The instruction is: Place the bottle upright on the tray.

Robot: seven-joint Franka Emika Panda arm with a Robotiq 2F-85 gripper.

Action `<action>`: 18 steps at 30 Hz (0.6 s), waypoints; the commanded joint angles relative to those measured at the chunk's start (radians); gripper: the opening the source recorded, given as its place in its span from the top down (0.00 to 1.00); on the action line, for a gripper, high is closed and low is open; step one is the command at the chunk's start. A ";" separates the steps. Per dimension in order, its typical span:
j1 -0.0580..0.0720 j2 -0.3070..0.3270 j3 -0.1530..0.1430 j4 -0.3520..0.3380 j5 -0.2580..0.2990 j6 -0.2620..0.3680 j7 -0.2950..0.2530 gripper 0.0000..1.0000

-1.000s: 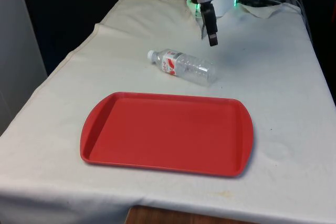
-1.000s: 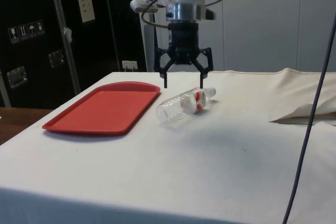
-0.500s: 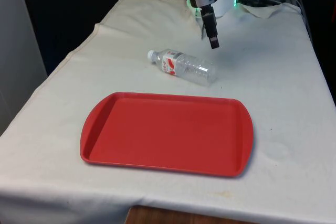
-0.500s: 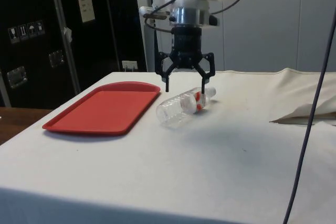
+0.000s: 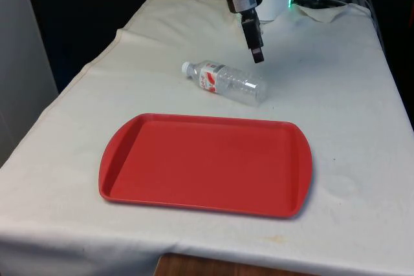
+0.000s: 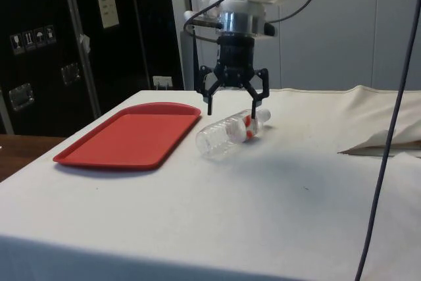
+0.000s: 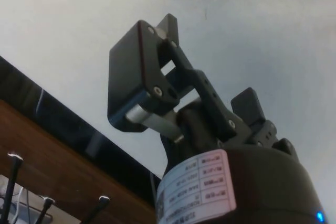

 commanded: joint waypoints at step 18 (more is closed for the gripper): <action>-0.012 0.023 -0.068 0.047 0.017 -0.034 -0.019 0.00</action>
